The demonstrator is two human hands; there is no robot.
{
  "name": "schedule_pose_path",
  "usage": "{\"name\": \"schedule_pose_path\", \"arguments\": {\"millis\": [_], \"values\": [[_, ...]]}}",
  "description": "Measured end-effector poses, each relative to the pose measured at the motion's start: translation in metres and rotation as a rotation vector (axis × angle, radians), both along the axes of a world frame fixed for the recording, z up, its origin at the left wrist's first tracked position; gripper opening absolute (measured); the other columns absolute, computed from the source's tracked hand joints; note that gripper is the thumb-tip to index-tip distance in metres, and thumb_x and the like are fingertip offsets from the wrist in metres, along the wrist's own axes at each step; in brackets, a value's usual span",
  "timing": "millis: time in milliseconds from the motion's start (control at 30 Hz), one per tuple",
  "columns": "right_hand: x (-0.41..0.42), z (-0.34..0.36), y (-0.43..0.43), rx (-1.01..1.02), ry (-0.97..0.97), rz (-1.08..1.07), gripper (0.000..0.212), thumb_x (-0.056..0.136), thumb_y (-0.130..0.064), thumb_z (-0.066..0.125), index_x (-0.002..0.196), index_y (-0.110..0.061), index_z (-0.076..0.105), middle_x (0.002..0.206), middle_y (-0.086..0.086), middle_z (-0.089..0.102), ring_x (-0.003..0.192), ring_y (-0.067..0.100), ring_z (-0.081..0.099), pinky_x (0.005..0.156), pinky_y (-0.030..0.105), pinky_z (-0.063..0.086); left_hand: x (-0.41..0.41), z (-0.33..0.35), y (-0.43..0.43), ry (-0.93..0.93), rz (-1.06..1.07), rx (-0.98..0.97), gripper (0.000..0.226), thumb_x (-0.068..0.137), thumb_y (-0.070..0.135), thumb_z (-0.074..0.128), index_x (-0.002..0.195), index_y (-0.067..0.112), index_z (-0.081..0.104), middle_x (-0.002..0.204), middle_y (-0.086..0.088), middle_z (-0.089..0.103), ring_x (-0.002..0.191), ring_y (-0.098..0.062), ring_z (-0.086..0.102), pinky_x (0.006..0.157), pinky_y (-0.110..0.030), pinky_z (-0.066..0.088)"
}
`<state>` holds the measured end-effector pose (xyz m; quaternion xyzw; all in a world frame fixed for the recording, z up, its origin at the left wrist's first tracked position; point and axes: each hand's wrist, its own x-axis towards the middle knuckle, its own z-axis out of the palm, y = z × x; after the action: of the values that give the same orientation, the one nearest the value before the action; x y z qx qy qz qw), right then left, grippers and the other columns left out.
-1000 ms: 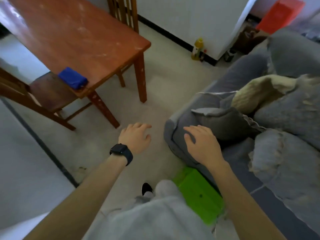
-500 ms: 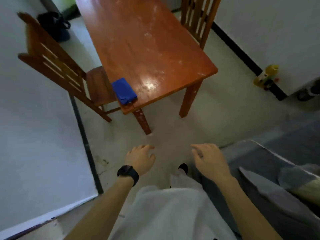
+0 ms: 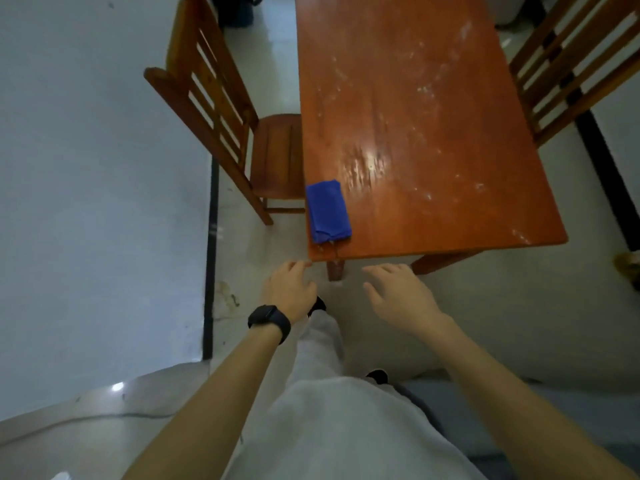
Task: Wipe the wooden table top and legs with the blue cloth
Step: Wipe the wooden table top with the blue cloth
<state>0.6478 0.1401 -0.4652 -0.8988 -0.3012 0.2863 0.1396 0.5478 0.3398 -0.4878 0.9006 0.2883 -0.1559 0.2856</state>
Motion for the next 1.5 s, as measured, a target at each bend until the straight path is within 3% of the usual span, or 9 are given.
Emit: {"name": "schedule_pose_path", "arguments": {"millis": [233,400,500,767,933,1033,1167,1300,1500], "values": [[0.074,-0.033,0.096,0.049,0.155,-0.231,0.059,0.095,-0.035,0.051,0.15,-0.024,0.033,0.151,0.005,0.038,0.134,0.026,0.043,0.107,0.042,0.041,0.102,-0.032,0.052,-0.042,0.09,-0.209,0.053,0.096,0.035,0.055,0.145,0.022,0.039,0.147,-0.007,0.042,0.129,-0.025,0.049,0.103,-0.038,0.044],[0.101,-0.05,0.138,-0.022,0.096,-0.158,0.069,0.099,-0.028,0.048,0.154,-0.041,0.01,0.164,0.002,0.001,0.141,0.03,0.03,0.108,0.043,0.041,0.128,-0.056,0.069,0.072,-0.259,0.048,0.066,0.1,0.038,0.05,0.156,0.026,0.018,0.165,0.002,0.011,0.142,-0.024,0.03,0.111,-0.04,0.037],[0.106,-0.061,0.147,-0.079,0.09,-0.073,0.082,0.095,-0.018,0.054,0.153,-0.043,0.002,0.164,0.001,-0.007,0.134,0.032,0.032,0.103,0.041,0.044,0.127,-0.063,0.068,0.077,-0.249,0.041,0.069,0.099,0.034,0.053,0.156,0.027,0.015,0.165,0.004,0.009,0.141,-0.023,0.032,0.11,-0.039,0.038],[0.133,-0.073,0.14,-0.079,0.153,-0.029,0.083,0.088,-0.012,0.057,0.155,-0.035,0.013,0.144,0.008,0.024,0.114,0.027,0.043,0.095,0.037,0.048,0.115,-0.071,0.067,-0.02,-0.17,-0.059,0.073,0.097,0.041,0.052,0.157,0.025,0.014,0.165,0.001,0.012,0.139,-0.021,0.035,0.113,-0.039,0.035],[0.177,-0.057,0.062,-0.251,-0.017,-0.232,0.075,0.079,-0.009,0.058,0.144,-0.037,0.031,0.132,0.013,0.042,0.11,0.029,0.044,0.084,0.037,0.046,0.092,-0.08,0.07,0.195,-0.387,0.068,0.071,0.104,0.045,0.032,0.156,0.022,-0.009,0.156,0.01,-0.026,0.152,-0.016,-0.001,0.121,-0.048,0.006],[0.189,-0.044,0.041,-0.205,-0.12,-0.417,0.066,0.072,-0.005,0.059,0.131,-0.032,0.045,0.119,0.011,0.05,0.105,0.03,0.047,0.086,0.039,0.044,0.092,-0.08,0.069,0.196,-0.387,0.047,0.07,0.104,0.045,0.031,0.156,0.022,-0.01,0.153,0.011,-0.03,0.151,-0.014,-0.006,0.12,-0.049,0.001],[0.182,-0.041,0.084,0.006,-0.184,-0.248,0.049,0.074,-0.014,0.058,0.119,-0.032,0.053,0.113,0.005,0.051,0.105,0.027,0.047,0.088,0.041,0.039,0.091,-0.081,0.071,0.192,-0.363,0.013,0.07,0.104,0.046,0.032,0.156,0.026,-0.011,0.154,0.015,-0.029,0.151,-0.012,-0.006,0.121,-0.049,0.001],[0.165,-0.066,0.141,0.001,-0.197,-0.108,0.036,0.085,-0.037,0.062,0.118,-0.031,0.051,0.139,0.002,0.043,0.127,0.025,0.039,0.103,0.044,0.033,0.088,-0.078,0.078,0.136,-0.346,0.048,0.065,0.104,0.034,0.036,0.157,0.025,0.0,0.154,0.015,-0.021,0.151,-0.013,-0.001,0.122,-0.049,0.003],[0.107,-0.084,0.133,0.059,-0.133,0.146,0.073,0.079,-0.007,0.061,0.144,-0.028,0.036,0.142,0.001,0.049,0.124,0.027,0.044,0.097,0.046,0.039,0.086,-0.079,0.093,0.209,-0.467,0.061,0.08,0.096,0.01,0.041,0.155,0.028,-0.01,0.151,0.014,-0.028,0.151,-0.012,-0.01,0.122,-0.05,0.001]]}}
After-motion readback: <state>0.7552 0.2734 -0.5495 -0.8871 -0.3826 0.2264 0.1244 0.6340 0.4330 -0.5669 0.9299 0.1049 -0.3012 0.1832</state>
